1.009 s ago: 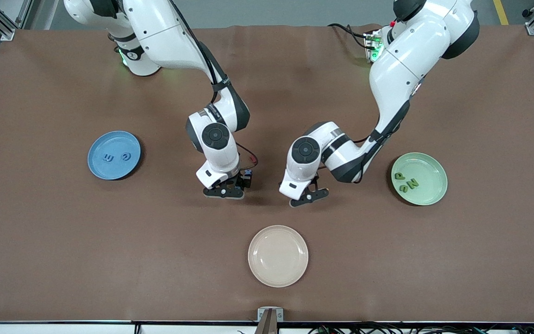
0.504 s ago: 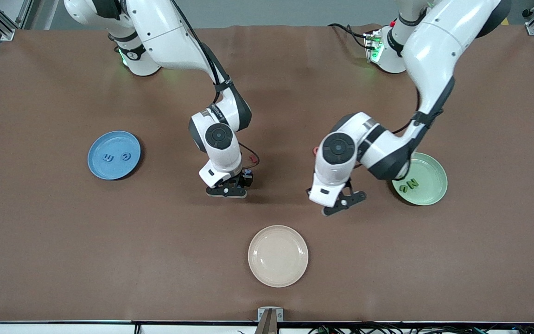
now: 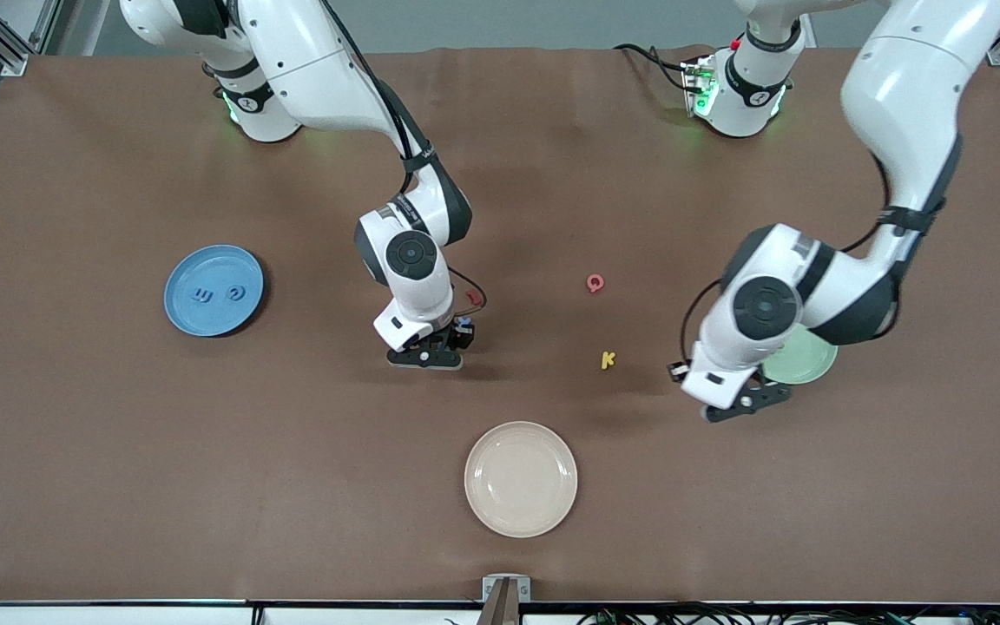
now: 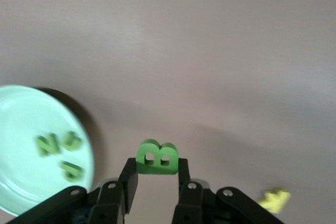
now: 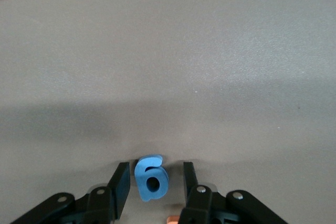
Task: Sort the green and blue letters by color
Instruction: 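Place the B on the green plate while the right gripper places 6 on blue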
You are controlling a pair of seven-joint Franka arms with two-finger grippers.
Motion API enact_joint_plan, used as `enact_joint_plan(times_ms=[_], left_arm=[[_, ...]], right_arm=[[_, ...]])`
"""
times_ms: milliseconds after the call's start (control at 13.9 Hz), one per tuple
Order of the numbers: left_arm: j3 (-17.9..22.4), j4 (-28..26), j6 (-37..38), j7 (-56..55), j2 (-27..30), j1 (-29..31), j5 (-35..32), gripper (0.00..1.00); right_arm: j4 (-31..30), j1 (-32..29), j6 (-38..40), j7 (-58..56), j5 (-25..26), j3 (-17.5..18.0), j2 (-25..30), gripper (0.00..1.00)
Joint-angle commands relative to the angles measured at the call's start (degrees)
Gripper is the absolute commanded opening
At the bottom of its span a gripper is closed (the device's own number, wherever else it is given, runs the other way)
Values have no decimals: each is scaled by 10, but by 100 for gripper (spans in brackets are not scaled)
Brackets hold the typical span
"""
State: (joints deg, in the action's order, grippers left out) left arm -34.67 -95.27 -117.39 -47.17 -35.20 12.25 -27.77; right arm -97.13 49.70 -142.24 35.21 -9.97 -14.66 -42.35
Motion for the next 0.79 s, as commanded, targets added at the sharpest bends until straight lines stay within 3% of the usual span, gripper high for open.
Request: enact_joint_plan(times_ms=[0, 216, 504, 721], left_arm=[[-33, -49, -2, 41, 22, 70, -4, 0], [-48, -83, -10, 89, 30, 124, -11, 0], [-48, -117, -28, 135, 31, 158, -12, 0], [-47, -140, -52, 152, 37, 175, -16, 0]], right_arm=[[8, 7, -4, 5, -8, -3, -10, 44], [8, 7, -5, 5, -8, -3, -9, 37], [11, 5, 3, -1, -8, -3, -5, 4], [11, -19, 73, -42, -6, -8, 26, 1]])
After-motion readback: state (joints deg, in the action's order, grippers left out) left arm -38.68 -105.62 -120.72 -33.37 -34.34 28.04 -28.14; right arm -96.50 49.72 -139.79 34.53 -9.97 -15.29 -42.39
